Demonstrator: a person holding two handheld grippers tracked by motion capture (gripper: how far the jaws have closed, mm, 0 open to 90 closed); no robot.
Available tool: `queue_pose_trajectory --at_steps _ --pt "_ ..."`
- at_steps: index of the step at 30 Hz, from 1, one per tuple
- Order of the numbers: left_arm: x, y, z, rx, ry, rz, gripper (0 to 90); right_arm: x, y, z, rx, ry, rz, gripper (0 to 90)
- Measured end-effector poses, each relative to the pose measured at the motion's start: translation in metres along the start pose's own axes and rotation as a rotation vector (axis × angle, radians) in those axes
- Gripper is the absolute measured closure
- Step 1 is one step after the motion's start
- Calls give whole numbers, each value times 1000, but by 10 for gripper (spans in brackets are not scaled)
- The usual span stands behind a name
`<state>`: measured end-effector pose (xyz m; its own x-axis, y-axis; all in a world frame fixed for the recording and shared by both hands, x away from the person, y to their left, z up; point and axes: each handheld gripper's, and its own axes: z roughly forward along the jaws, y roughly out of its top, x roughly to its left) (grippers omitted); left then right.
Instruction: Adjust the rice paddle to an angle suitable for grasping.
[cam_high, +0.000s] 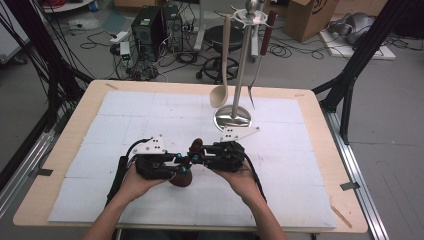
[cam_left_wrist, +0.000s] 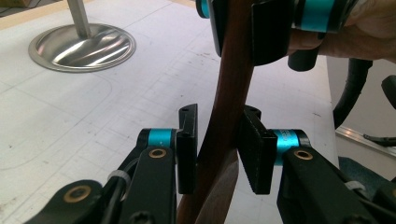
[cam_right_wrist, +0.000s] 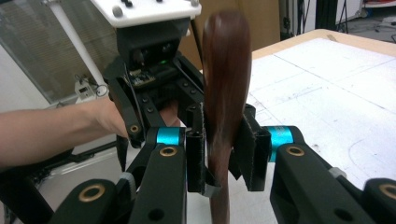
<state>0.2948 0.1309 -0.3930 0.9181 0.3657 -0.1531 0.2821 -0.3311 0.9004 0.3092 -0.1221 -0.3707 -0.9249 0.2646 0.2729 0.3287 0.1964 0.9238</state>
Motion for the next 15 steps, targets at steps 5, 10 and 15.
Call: queue_pose_trajectory --at_steps 5,10,15 --pt "0 -1 -1 8 -8 -2 620 -3 2 -1 3 6 4 764" --pt "-1 0 0 0 -8 -1 613 0 9 -4 32 -2 -15 766" --pt "-3 -1 1 6 -13 4 663 2 13 -2 52 -9 -27 766"
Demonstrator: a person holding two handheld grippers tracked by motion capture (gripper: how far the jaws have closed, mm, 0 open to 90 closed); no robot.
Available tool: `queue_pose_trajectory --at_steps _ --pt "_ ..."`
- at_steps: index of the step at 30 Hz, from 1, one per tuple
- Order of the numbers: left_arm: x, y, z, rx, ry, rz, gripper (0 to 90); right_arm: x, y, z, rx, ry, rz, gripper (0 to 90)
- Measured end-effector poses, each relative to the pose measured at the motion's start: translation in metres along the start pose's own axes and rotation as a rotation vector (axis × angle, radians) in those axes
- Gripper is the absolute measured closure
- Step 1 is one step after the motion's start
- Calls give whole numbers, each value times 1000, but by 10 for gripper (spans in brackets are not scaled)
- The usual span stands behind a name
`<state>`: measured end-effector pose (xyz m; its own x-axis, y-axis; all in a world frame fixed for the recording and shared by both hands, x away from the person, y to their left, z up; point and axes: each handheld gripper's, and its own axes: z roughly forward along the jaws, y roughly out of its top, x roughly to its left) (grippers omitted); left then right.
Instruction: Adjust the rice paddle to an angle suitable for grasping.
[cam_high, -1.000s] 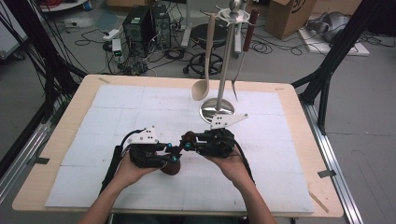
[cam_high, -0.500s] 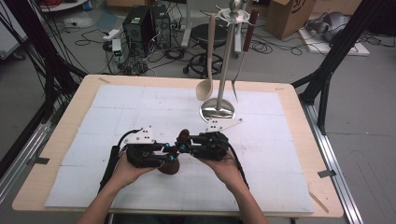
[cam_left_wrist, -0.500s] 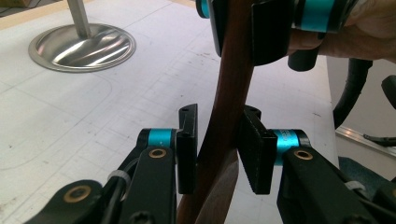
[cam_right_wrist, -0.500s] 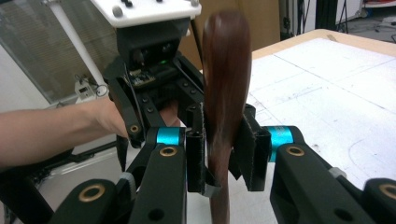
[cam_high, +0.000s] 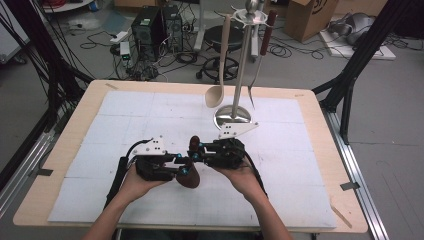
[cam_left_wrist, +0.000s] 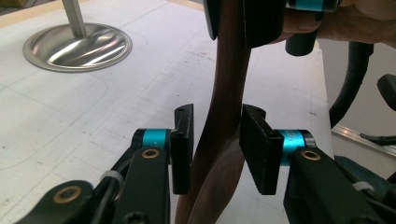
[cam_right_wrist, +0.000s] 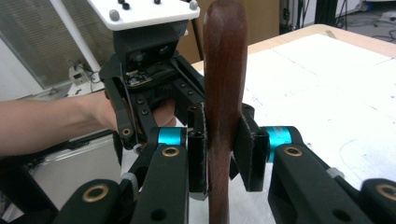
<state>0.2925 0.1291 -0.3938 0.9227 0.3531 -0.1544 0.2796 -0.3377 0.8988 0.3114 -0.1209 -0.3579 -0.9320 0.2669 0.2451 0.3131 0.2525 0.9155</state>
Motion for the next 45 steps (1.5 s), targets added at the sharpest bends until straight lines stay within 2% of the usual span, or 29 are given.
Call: queue_pose_trajectory --at_steps 5,18,21,25,31,40,45 --pt "1 0 -2 5 1 9 690 0 -3 4 -29 3 0 759" --pt "2 -1 -3 6 19 5 696 -5 -15 10 -53 -6 8 760" --pt "2 0 -3 2 19 3 680 -4 -15 11 -57 -7 -2 767" --pt "1 0 -7 -10 20 3 620 -5 -15 12 -61 5 9 771" --pt "2 -1 -14 -3 30 10 569 -7 -12 3 -62 -11 13 772" --pt "4 -5 -24 2 66 9 533 -11 -8 -6 -44 -26 10 772" --pt "8 -9 -31 -2 83 -5 494 -13 -6 -11 -40 -29 16 772"
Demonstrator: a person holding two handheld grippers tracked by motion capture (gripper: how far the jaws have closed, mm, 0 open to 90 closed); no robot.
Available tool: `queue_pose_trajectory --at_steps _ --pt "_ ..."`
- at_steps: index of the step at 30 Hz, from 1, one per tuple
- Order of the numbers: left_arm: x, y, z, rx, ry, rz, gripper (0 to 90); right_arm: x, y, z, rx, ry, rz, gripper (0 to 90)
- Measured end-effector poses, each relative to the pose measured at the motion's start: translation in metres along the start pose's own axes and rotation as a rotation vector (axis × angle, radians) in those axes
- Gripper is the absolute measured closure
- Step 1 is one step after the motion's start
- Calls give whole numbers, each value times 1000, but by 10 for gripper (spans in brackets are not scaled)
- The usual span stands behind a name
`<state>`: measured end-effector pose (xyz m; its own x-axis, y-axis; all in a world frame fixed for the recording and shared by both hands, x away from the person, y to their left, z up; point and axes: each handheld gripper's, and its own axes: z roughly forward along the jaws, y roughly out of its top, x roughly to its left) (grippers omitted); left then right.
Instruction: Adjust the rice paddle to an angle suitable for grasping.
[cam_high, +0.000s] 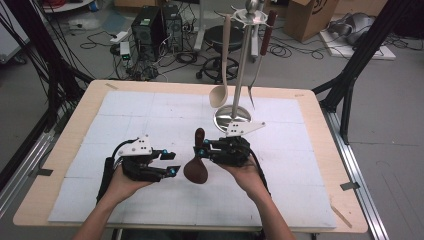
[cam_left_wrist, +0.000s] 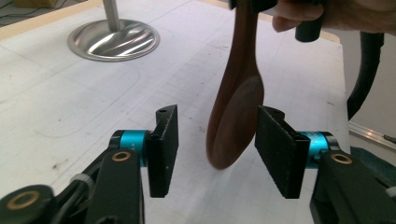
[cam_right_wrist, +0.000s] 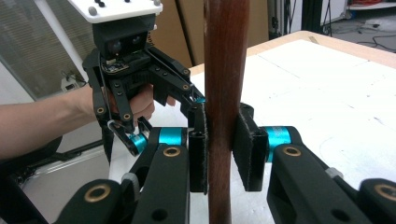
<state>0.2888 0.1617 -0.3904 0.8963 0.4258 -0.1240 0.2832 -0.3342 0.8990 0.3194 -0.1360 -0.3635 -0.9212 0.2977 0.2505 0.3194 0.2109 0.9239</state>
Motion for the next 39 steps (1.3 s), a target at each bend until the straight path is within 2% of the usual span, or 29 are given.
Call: queue_pose_trajectory --at_steps 10,17,28,39 --pt "7 -6 -11 2 24 -15 474 -10 1 -11 29 -22 9 772" --pt "13 -13 -15 5 38 -41 431 -17 4 -20 22 -31 19 772" --pt "18 -23 -24 -5 72 -49 412 -27 14 -30 25 -52 21 772" --pt "21 -28 -34 -6 99 -59 357 -31 22 -35 39 -68 16 772"
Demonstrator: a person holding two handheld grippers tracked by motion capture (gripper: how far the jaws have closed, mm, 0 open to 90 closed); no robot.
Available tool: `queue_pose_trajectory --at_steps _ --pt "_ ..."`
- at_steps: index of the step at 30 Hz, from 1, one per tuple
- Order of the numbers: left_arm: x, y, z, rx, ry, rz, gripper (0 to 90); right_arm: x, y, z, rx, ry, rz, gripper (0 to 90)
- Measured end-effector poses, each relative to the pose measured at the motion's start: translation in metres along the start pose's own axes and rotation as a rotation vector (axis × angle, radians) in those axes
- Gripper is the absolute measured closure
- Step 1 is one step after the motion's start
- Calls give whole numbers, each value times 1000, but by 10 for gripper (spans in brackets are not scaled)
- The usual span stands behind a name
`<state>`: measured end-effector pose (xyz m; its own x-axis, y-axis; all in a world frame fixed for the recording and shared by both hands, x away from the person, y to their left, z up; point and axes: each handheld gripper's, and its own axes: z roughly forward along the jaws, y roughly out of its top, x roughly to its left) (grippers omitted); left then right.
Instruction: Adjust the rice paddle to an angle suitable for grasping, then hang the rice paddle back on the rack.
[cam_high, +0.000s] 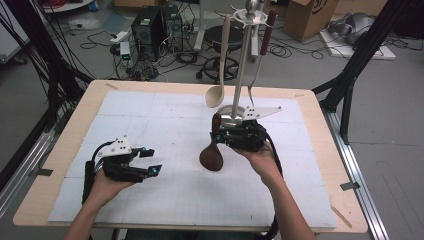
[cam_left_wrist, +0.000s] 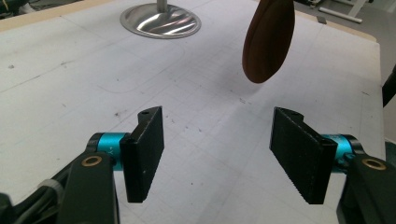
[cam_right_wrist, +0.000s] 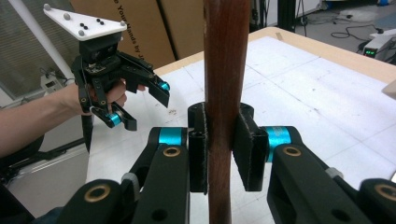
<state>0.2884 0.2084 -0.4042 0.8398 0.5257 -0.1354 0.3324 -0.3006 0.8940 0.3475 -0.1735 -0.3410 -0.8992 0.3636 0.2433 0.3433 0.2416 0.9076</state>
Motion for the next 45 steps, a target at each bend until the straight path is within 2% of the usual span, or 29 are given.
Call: queue_pose_trajectory --at_steps 12,19,25,33,37,45 --pt "3 -4 -5 0 21 -14 341 -4 3 4 6 15 1 772" --pt "4 -4 -5 1 23 -15 323 -4 11 1 2 14 -13 772" --pt "2 -4 -5 8 11 -17 324 -9 16 -2 -19 14 1 772" --pt "2 -5 -8 9 31 -19 310 -10 28 -5 -44 15 -13 772" --pt "2 -6 -8 20 38 -18 301 -11 33 -4 -29 10 -25 773" --pt "2 -6 -8 21 43 -23 274 -12 44 -7 -36 1 -37 772"
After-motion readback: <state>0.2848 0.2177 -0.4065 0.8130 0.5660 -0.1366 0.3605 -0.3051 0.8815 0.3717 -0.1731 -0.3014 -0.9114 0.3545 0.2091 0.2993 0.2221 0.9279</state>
